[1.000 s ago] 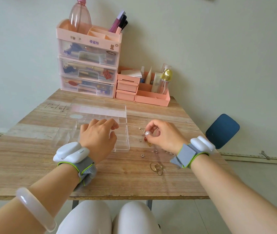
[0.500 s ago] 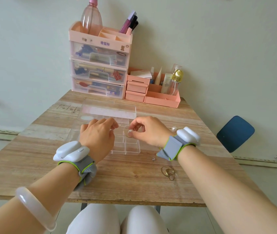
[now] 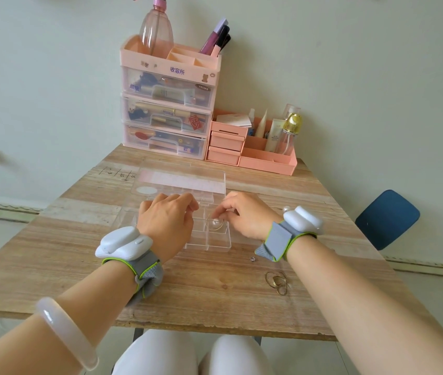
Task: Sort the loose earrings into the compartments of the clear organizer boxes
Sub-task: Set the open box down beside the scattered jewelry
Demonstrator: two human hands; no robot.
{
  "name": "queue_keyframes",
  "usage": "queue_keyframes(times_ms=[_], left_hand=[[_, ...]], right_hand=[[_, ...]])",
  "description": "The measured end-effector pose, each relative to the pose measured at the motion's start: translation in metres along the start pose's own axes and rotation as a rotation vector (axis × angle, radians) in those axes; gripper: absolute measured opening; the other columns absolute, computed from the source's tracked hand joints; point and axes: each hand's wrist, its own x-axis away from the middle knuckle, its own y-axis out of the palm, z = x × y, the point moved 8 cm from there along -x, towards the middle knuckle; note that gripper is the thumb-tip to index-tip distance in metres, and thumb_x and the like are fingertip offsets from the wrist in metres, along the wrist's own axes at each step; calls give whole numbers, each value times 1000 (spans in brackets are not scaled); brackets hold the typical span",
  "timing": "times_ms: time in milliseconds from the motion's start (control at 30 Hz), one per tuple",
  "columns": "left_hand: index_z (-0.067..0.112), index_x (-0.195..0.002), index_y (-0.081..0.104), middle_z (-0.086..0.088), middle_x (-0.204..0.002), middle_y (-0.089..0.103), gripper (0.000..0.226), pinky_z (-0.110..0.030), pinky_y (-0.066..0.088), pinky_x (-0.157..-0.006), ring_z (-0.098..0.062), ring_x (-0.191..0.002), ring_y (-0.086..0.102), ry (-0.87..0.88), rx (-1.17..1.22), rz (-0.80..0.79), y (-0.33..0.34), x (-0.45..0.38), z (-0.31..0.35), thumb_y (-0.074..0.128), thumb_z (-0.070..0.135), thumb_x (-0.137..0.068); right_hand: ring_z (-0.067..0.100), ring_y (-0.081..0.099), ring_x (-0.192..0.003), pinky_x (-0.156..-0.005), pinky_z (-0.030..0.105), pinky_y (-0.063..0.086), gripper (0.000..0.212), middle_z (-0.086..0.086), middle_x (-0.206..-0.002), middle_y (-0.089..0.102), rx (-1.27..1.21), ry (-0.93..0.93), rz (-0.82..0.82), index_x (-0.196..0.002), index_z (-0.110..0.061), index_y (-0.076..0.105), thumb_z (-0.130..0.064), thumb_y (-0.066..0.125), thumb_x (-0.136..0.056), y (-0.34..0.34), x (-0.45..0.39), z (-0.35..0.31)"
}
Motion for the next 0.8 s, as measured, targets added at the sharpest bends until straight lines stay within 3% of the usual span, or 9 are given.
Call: queue_keyframes(times_ms=[100, 200, 400, 600, 800], left_hand=[[28, -108, 54, 11, -110, 61, 24, -35, 27, -89, -19, -108, 46, 6, -7, 4, -1, -1, 2, 39, 18, -91], [28, -108, 55, 12, -110, 60, 25, -35, 27, -89, -19, -110, 47, 19, 8, 11, -1, -8, 9, 40, 18, -91], [28, -107, 57, 13, -106, 63, 26, -34, 28, -87, -20, -108, 49, 99, 79, 7, 7, -30, 42, 41, 16, -90], [23, -103, 64, 3, -100, 68, 28, -39, 44, -90, -25, -100, 58, 216, 166, -85, 36, -53, 94, 43, 11, -88], [24, -104, 63, -3, -106, 66, 29, -40, 50, -85, -29, -96, 60, 261, 134, -222, 69, -66, 128, 40, 13, -90]], right_hand=[[2, 41, -65, -69, 30, 42, 34, -7, -110, 54, 2, 9, 100, -104, -25, 68, -7, 42, -95, -11, 1, 6], [8, 48, -67, -74, 36, 49, 26, -6, -102, 58, -56, 70, 258, -96, -26, 70, -12, 48, -93, -37, 8, 25], [7, 53, -76, -71, 22, 42, 28, -6, -91, 69, -117, 285, 473, -87, -28, 70, -8, 50, -89, -74, 35, 91], [9, 58, -83, -71, 22, 41, 27, -6, -90, 68, -127, 418, 475, -90, -24, 70, -8, 48, -91, -78, 61, 138], [9, 53, -76, -71, 23, 41, 16, -5, -92, 65, -118, 399, 401, -99, -19, 70, -20, 58, -89, -71, 57, 152]])
